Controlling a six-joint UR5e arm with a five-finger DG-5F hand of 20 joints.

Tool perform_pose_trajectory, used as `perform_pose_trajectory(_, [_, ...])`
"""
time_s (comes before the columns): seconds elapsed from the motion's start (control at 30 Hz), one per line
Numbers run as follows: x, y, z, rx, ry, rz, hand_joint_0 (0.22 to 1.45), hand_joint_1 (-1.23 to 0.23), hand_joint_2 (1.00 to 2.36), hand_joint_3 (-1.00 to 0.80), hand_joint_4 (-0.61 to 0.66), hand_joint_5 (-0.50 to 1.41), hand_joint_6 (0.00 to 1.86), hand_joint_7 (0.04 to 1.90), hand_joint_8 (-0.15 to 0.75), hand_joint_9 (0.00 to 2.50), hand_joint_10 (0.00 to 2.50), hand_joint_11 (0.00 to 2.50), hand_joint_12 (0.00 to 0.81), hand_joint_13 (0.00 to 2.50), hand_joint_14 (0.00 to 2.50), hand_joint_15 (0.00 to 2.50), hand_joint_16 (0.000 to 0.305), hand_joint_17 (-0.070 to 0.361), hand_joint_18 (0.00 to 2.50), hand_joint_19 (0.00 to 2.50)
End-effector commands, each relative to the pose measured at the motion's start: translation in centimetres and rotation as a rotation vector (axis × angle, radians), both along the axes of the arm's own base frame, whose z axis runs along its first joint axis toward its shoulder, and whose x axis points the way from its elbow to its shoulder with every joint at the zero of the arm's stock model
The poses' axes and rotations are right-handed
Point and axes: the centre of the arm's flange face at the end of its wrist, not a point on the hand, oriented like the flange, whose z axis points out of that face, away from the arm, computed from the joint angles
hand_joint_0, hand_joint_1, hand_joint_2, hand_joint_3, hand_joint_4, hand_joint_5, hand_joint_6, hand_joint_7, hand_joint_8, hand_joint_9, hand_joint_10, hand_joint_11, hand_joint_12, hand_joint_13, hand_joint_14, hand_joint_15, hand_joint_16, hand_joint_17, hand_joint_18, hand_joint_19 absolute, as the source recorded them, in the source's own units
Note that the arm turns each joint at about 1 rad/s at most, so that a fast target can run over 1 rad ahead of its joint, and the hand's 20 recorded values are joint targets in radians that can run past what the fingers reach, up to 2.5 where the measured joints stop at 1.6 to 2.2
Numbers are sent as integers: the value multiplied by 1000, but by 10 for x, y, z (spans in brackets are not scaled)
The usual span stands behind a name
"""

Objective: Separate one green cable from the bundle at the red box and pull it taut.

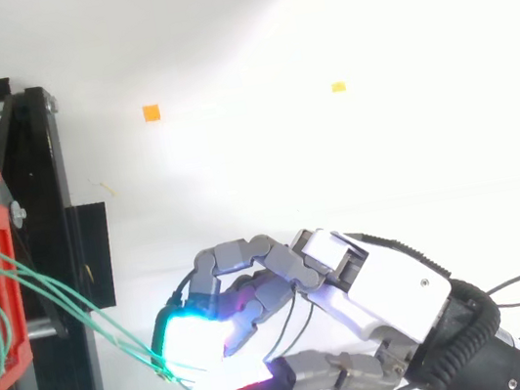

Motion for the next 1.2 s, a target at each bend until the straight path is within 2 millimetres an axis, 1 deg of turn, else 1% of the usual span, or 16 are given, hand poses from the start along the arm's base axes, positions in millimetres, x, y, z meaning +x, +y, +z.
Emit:
perform_pose_trajectory(0.0, [0,0,0,0,0,0,486,-581,1000,-500,290,-99,914,1334,342,1259,22,1134,401,919,21,733,65,147,749,755])
perform_pose_trajectory(0.07, [0,0,0,1,-1,0,514,-646,1000,-500,280,-92,915,1346,336,1297,22,1154,389,940,22,742,63,141,744,765])
perform_pose_trajectory(0.17, [0,0,0,1,-1,0,547,-667,1000,-500,272,-80,914,1366,321,1381,26,1176,381,992,22,753,60,135,757,771])
perform_pose_trajectory(0.3, [0,0,0,0,0,-1,626,-746,1000,-500,245,-70,920,1344,303,1446,25,1211,371,1044,23,772,56,127,817,781])
perform_pose_trajectory(0.37, [-1,-1,0,1,1,-6,650,-751,1001,-483,226,-66,920,1338,303,1484,25,1233,369,1071,23,780,56,126,845,778])
perform_pose_trajectory(0.47, [-2,-2,-1,3,6,-21,683,-818,1006,-434,209,-63,916,1351,299,1491,24,1248,368,1078,22,795,56,125,851,767])
perform_pose_trajectory(0.53, [-2,-2,-1,3,6,-22,709,-922,1009,-382,204,-64,915,1363,295,1462,24,1243,370,1070,24,787,56,126,853,765])
perform_pose_trajectory(0.7, [-4,-3,-2,5,16,-23,762,-996,1018,-252,165,-73,920,1413,298,1396,23,1236,366,1035,24,788,57,127,824,754])
perform_pose_trajectory(0.77, [-4,-3,-2,5,16,-23,786,-1015,1017,-250,162,-77,925,1430,297,1363,22,1234,364,1008,24,785,56,127,793,771])
perform_pose_trajectory(0.83, [-4,-3,-2,6,16,-23,817,-1064,1018,-261,204,-104,936,1368,307,1236,21,1269,363,934,25,785,57,129,722,780])
perform_pose_trajectory(0.87, [-4,-3,-2,6,16,-23,823,-1111,1012,-339,246,-115,940,1328,320,1176,22,1267,361,893,24,774,58,131,700,761])
perform_pose_trajectory(0.9, [-4,-3,-2,7,15,-23,813,-1154,1001,-483,258,-121,941,1319,320,1143,20,1271,365,865,24,769,59,133,699,728])
perform_pose_trajectory(0.93, [-4,-3,-2,8,14,-23,790,-1156,1000,-500,258,-123,941,1320,323,1135,20,1276,364,858,25,762,59,133,705,716])
perform_pose_trajectory(1.0, [-5,-4,-3,8,16,-24,636,-1138,1000,-500,266,-125,941,1317,325,1123,21,1271,367,850,24,771,60,134,687,717])
perform_pose_trajectory(1.07, [-5,-4,-2,9,17,-23,554,-1122,1000,-500,264,-123,940,1327,333,1128,20,1276,374,855,24,766,62,139,698,718])
perform_pose_trajectory(1.17, [-5,-4,-2,10,16,-23,444,-1030,1000,-500,263,-116,934,1331,364,1163,19,1246,406,884,21,747,69,155,747,698])
